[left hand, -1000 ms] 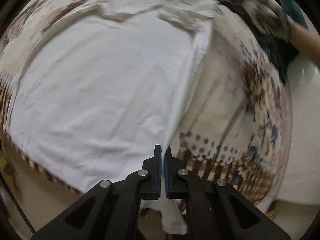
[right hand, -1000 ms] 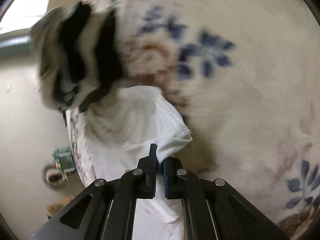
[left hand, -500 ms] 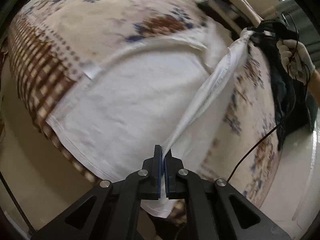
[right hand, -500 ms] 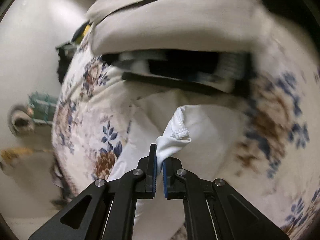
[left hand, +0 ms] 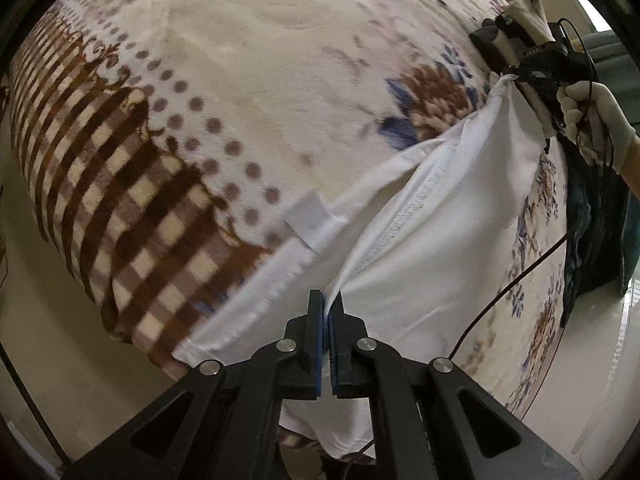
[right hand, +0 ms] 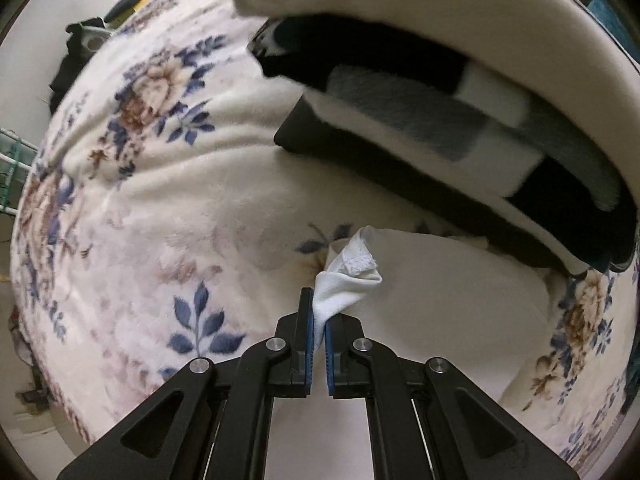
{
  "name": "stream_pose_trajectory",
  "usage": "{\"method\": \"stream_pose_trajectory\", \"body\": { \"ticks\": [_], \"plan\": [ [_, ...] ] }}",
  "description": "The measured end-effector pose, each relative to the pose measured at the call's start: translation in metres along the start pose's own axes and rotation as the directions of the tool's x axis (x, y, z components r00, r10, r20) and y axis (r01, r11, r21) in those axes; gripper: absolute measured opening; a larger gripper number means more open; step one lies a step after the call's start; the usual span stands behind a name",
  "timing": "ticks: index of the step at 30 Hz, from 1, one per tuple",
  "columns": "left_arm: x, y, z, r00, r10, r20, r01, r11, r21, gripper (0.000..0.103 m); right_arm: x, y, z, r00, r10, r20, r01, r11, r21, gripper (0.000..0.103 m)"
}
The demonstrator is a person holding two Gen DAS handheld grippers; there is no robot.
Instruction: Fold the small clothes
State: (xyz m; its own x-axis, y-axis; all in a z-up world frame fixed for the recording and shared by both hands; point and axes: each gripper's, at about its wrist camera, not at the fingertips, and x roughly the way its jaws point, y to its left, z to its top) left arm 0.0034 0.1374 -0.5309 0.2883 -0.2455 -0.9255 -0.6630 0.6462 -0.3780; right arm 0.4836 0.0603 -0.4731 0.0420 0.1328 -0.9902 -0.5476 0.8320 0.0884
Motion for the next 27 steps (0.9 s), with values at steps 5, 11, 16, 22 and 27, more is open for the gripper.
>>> {"method": "stream_pose_trajectory", "body": {
  "ticks": [5,11,16,22,27],
  "plan": [
    [0.013,0.026,0.012,0.999,-0.005,-0.047,0.004,1.0,-0.021,0.001,0.018,0.011,0.0,0.999,-0.048,-0.019,0.048,0.999,0.013,0.004],
    [-0.004,0.065,0.025,0.956,-0.269,-0.114,0.247,0.953,-0.178,0.012,0.02,0.001,-0.014,0.989,-0.023,-0.147,0.029,0.999,0.042,0.031],
    [-0.023,0.062,0.015,0.959,-0.233,-0.162,0.225,0.972,-0.069,0.031,-0.042,-0.028,-0.093,0.982,0.141,-0.126,-0.125,0.984,0.125,0.065],
    [0.013,0.028,-0.012,0.947,-0.096,-0.307,0.134,0.986,0.104,0.026,-0.068,-0.058,-0.255,0.947,0.229,-0.223,-0.168,0.95,0.262,0.065],
    [-0.001,0.026,-0.017,0.97,-0.043,-0.241,0.084,0.984,0.159,0.001,-0.048,-0.062,-0.388,0.905,0.319,-0.28,-0.174,0.88,0.441,0.065]
  ]
}}
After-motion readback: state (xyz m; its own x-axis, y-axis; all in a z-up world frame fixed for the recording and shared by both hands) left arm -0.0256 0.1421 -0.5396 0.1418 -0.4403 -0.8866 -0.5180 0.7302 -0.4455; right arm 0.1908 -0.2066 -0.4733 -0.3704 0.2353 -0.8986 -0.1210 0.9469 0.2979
